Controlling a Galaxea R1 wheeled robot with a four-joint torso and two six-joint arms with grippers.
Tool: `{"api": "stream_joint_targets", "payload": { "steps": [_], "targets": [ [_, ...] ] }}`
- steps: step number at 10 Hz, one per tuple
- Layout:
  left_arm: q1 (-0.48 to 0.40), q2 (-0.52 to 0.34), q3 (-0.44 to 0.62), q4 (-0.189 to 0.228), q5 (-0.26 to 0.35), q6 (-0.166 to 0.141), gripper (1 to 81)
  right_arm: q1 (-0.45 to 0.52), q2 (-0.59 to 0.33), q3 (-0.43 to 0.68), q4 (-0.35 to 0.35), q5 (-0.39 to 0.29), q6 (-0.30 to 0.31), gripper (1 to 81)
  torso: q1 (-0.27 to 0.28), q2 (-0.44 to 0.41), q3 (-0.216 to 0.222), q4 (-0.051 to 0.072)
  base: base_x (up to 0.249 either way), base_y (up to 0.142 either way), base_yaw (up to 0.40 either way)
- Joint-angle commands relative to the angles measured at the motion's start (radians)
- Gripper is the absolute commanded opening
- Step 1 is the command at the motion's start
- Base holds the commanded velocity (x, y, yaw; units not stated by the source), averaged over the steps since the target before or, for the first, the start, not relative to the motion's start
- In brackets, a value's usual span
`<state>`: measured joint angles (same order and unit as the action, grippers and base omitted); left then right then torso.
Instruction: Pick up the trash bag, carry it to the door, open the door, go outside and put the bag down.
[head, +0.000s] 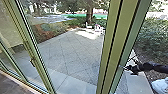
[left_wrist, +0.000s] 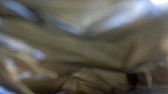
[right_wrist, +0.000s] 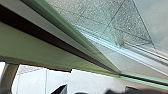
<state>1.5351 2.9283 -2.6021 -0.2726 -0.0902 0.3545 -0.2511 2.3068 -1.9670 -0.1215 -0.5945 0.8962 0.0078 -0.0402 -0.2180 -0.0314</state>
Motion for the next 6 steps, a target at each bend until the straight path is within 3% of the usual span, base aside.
{"api": "stream_joint_targets", "payload": {
  "steps": [1, 2, 3, 5, 6],
  "targets": [
    [-0.009, -0.003, 0.002, -0.004, 0.083, 0.004, 1.0, 0.206, -0.082, -0.013, -0.063, -0.024, -0.042, 81.1, 0.0, 0.0, 0.0, -0.021, 0.0, 0.0, 0.0],
    [-0.009, -0.003, 0.002, -0.002, 0.081, 0.004, 1.0, 0.219, -0.094, -0.004, -0.064, -0.031, -0.043, 81.1, 0.0, 0.0, 0.0, -0.009, 0.0, 0.0, 0.0],
    [-0.009, -0.001, 0.002, -0.002, 0.082, 0.004, 1.0, 0.239, -0.108, 0.002, -0.063, -0.047, -0.066, 81.1, 0.0, 0.0, 0.0, -0.017, 0.0, 0.0, 0.0],
    [-0.009, -0.001, 0.002, -0.002, 0.083, 0.004, 1.0, 0.27, -0.136, 0.024, -0.064, -0.082, -0.102, 81.1, 0.001, 0.0, 0.0, -0.018, 0.0, 0.0, 0.0],
    [-0.009, 0.0, 0.002, -0.002, 0.081, 0.004, 1.0, 0.285, -0.153, 0.034, -0.064, -0.097, -0.118, 81.1, 0.001, 0.001, 0.0, -0.04, 0.0, 0.0, 0.0]
  ]
}}
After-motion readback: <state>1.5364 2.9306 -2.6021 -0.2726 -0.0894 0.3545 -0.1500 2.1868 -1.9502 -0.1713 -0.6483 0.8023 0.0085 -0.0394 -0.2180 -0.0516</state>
